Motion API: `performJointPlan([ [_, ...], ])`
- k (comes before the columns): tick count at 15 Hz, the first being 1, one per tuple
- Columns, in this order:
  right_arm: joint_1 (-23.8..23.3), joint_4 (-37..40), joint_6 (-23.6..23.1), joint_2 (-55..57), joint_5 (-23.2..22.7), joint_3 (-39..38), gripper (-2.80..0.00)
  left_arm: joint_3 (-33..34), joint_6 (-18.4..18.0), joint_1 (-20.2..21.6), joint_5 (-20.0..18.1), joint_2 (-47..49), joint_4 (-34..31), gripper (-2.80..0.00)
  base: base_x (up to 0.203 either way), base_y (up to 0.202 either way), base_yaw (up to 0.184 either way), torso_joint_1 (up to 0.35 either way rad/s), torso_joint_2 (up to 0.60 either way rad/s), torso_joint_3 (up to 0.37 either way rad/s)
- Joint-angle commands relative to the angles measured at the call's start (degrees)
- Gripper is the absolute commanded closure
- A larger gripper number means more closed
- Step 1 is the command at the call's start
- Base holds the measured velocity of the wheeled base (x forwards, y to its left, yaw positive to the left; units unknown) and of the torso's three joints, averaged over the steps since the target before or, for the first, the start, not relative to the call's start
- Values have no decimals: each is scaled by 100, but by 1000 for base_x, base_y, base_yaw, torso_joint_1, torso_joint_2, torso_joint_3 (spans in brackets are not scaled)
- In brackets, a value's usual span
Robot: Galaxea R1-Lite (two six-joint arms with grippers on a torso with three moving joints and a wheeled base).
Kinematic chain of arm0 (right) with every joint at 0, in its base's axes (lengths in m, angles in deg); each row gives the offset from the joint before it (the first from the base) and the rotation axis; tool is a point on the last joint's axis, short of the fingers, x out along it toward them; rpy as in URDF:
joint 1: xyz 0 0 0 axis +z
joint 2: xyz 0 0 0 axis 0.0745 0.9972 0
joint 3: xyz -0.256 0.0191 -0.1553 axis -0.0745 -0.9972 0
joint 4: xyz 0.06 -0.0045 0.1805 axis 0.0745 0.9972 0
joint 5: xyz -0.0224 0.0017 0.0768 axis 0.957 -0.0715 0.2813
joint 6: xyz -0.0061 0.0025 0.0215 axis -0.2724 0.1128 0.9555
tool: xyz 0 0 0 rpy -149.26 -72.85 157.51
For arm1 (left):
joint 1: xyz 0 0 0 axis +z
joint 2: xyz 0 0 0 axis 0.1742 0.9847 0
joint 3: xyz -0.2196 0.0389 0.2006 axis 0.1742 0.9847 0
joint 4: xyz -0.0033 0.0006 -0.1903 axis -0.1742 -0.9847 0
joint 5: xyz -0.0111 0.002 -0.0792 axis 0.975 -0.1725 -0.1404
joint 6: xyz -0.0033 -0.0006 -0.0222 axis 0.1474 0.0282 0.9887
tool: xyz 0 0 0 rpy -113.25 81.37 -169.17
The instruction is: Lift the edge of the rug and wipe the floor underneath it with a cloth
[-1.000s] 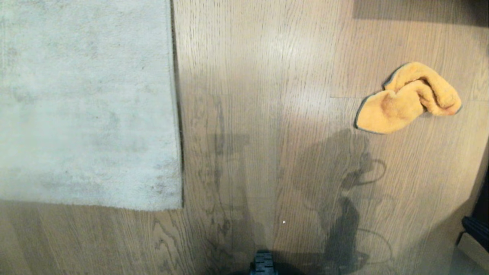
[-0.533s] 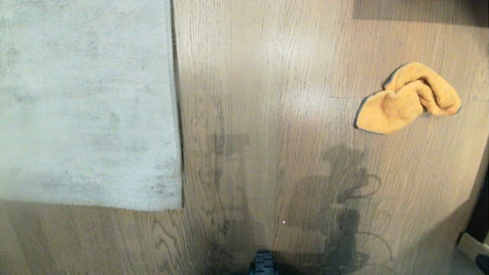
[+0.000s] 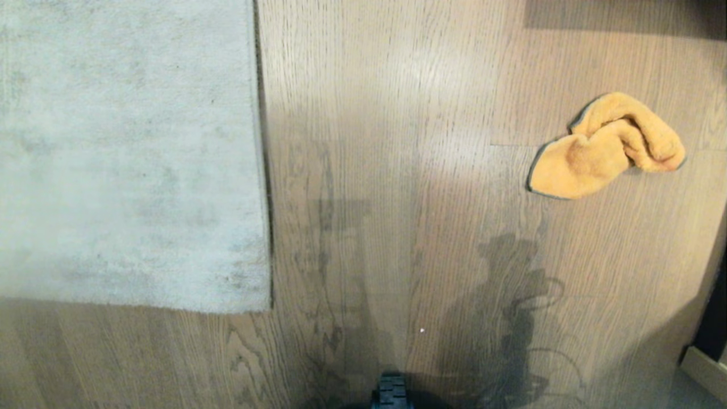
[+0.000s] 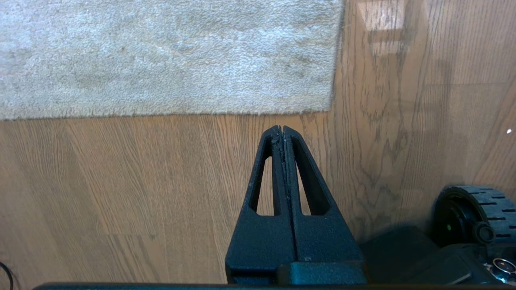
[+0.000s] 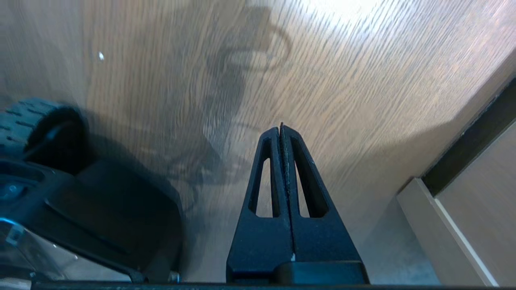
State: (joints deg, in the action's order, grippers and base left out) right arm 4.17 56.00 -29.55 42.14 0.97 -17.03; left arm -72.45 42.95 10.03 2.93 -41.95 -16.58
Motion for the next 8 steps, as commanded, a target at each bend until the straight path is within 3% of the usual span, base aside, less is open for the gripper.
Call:
performJointPlan([
  [1,38,3,58,-288,-14,0,0,-3,-1,0,-2,-2,0,0,0,0,0,0,0,0],
  [8,36,30,115,-1097,-17,0,0,-2,-1,0,-2,-2,0,0,0,0,0,0,0,0],
])
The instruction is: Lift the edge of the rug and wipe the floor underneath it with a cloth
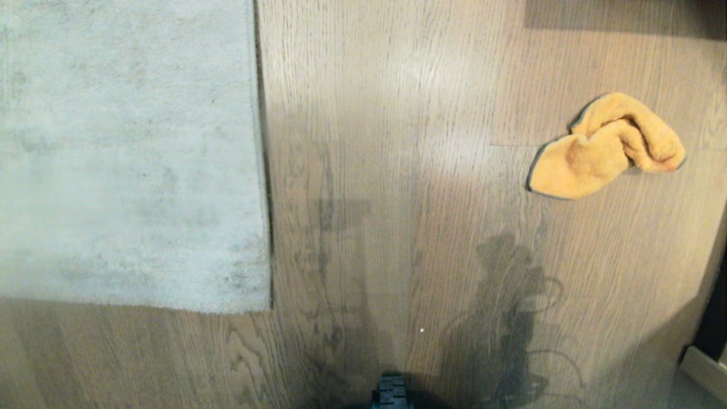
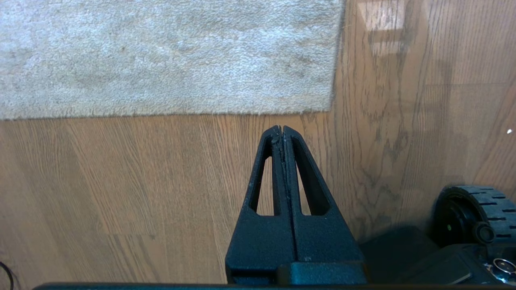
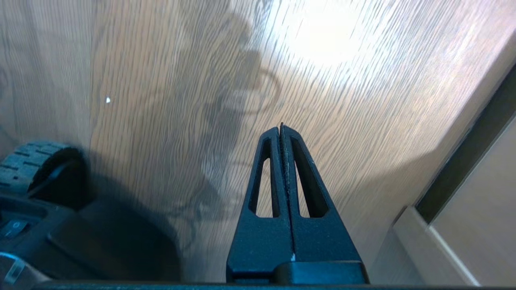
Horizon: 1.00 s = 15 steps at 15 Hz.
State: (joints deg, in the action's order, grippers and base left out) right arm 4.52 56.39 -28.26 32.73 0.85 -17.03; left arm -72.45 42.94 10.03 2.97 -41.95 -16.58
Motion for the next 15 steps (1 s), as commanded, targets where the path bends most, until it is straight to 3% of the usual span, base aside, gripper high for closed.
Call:
performJointPlan([
  [1,2,-9,-22,-157,4,0,0,5,1,0,-8,-2,0,0,0,0,0,0,0,0],
  [15,2,-9,-18,-157,4,0,0,4,1,0,-5,-2,0,0,0,0,0,0,0,0],
])
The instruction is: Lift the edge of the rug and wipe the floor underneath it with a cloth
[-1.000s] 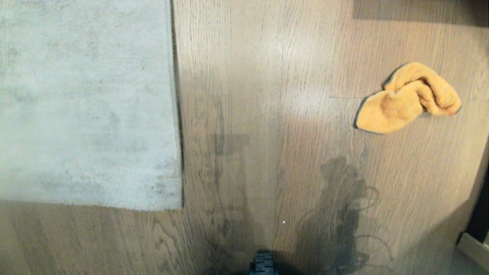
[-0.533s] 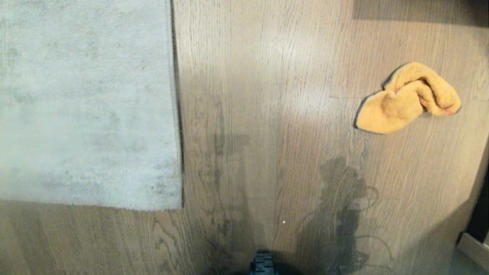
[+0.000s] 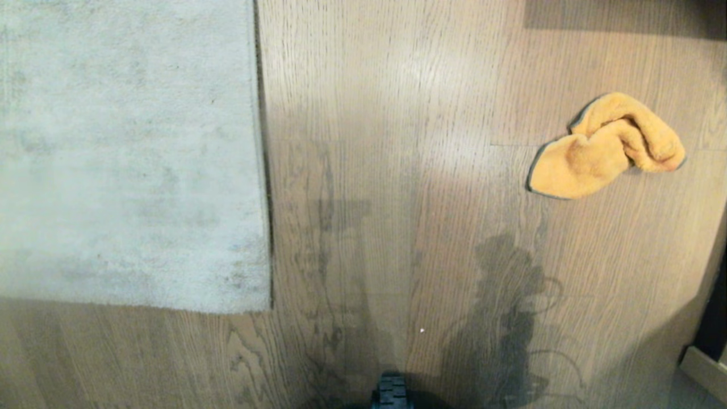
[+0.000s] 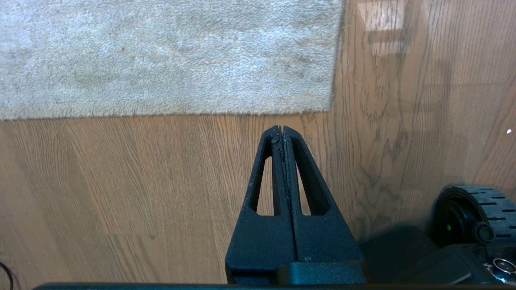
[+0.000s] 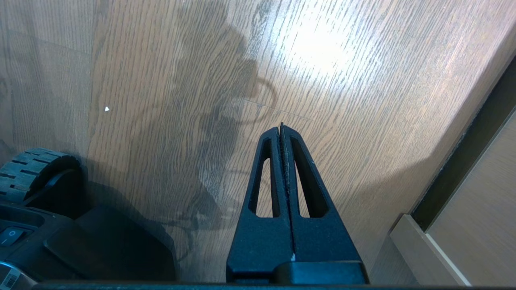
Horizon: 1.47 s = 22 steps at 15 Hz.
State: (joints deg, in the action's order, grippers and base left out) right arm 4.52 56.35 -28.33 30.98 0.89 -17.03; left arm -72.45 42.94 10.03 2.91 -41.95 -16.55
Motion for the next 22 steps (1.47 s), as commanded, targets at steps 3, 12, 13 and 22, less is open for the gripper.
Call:
performJointPlan([
  [3,2,-5,-7,18,-4,0,0,-2,1,0,-2,-2,-2,0,0,0,0,0,0,0],
  [12,2,-5,-7,18,-8,0,0,5,9,0,-2,-2,-2,0,0,0,0,0,0,0],
  [13,2,-5,-7,18,-8,0,0,1,12,0,-5,-2,4,0,0,0,0,0,0,0],
  [22,2,-5,-7,18,-3,0,0,-4,18,0,-55,-2,-2,0,0,0,0,3,1,99],
])
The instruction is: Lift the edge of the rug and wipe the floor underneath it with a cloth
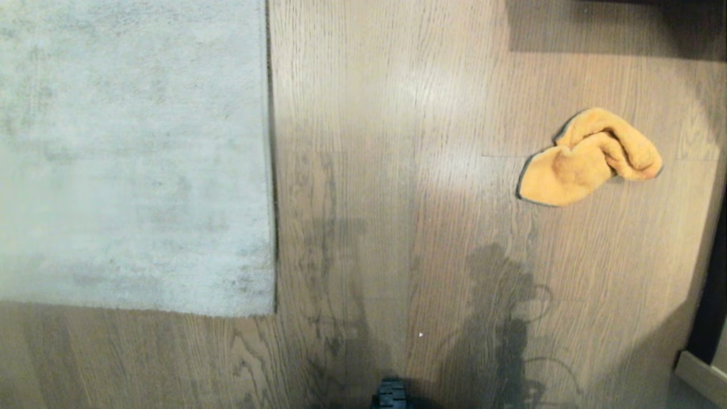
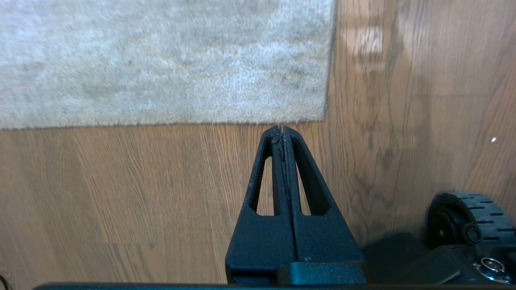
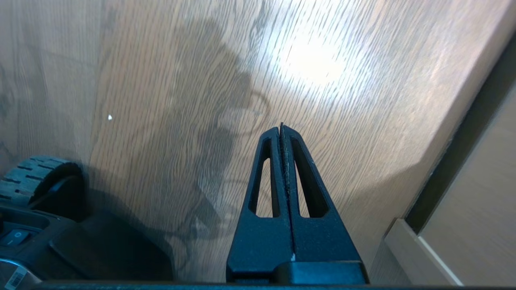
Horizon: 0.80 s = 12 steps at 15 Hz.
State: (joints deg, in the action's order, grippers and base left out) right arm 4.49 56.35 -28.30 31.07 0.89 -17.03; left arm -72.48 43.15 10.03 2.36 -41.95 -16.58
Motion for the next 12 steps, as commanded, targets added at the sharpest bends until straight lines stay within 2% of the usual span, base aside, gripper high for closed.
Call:
performJointPlan([
  [1,4,-5,-10,10,-8,0,0,-1,6,0,0,-2,0,0,0,0,0,2,7,201],
  [12,4,-5,-10,10,-8,0,0,-1,76,0,9,-2,9,0,0,0,0,2,1,201],
])
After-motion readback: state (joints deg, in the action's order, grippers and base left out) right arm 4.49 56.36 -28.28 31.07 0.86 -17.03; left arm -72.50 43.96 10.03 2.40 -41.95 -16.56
